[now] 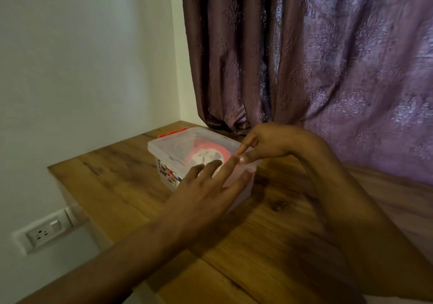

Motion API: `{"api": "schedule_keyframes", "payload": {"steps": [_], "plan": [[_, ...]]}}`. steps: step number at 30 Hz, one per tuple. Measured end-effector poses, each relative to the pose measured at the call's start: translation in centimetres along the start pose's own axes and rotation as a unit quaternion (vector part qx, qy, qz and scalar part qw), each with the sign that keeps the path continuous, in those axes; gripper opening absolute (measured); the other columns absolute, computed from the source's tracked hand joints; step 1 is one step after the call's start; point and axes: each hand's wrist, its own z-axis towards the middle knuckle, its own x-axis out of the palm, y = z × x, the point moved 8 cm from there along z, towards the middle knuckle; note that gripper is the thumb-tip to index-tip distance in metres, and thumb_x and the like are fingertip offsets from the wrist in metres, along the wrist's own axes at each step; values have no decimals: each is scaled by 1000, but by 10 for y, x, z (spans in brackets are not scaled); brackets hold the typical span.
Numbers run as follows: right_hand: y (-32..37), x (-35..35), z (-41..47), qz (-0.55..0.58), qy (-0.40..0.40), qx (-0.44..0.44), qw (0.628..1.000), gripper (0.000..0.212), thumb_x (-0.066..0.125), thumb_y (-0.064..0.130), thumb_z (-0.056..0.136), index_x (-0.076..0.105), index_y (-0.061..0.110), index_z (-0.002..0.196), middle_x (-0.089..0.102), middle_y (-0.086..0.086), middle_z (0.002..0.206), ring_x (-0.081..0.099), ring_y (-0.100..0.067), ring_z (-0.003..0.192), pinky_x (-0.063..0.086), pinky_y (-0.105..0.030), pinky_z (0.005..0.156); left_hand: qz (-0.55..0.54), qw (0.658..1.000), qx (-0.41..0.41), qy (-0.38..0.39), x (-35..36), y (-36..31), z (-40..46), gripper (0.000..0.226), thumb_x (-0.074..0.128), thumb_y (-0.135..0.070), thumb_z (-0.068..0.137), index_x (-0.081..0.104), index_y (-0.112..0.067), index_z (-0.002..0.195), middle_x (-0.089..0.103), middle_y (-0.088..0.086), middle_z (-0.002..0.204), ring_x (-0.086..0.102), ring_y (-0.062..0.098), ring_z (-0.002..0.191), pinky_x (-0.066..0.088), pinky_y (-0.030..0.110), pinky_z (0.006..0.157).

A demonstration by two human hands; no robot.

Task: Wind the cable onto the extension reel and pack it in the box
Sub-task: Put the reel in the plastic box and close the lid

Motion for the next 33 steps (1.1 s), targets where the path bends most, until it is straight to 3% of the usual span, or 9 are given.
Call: {"api": "schedule_keyframes", "payload": {"steps": [2,6,13,19,23,27,30,33], "plan": [[-3,0,0,17,-5,-10,1000,23,68,36,84,71,35,107,47,34,80,46,10,78,33,-14,66,42,999,0,4,5,-4,-3,101,86,-43,62,39,-13,146,47,22,145,58,41,118,54,50,86],[-10,-1,2,55,-10,-14,998,24,65,19,88,72,30,108,55,30,91,52,6,82,38,-15,74,53,998,12,-18,3,-5,2,93,87,-34,64,41,-8,141,55,26,136,63,44,109,57,51,79],[-12,1,6,65,-12,-20,998,24,62,15,90,72,28,107,59,21,101,53,10,87,39,-11,75,87,994,66,2,2,1,6,74,78,-34,78,49,-4,139,58,28,133,67,43,105,60,49,70],[-13,0,5,67,-27,-22,997,23,64,16,88,73,31,103,62,24,96,56,10,85,40,-11,72,102,992,35,67,4,-20,20,65,67,-20,85,26,-8,135,48,30,131,62,56,98,57,57,71],[-14,0,4,71,-29,-28,997,24,64,13,88,72,26,106,64,19,102,55,10,86,40,-12,79,208,971,-4,121,5,-33,40,39,63,-36,90,53,-13,121,67,20,106,72,44,75,60,44,60],[-16,-1,1,84,-27,-25,996,25,61,8,89,72,21,109,65,9,117,57,-1,101,44,-21,92,273,949,-13,161,9,-35,44,37,53,-30,97,51,-7,126,67,29,107,71,48,82,61,46,64],[-16,-3,-2,85,-26,-24,996,26,59,8,90,71,18,111,65,4,120,59,-8,106,45,-26,96,255,955,-4,151,6,-33,45,39,50,-30,100,51,-1,127,67,34,107,72,46,79,60,44,60],[-17,-3,-4,85,-19,-18,996,26,58,7,91,71,16,112,67,2,117,62,-14,102,49,-28,92,174,980,24,92,-2,-30,43,36,57,-27,96,55,1,119,69,26,91,67,32,57,50,34,43]]}}
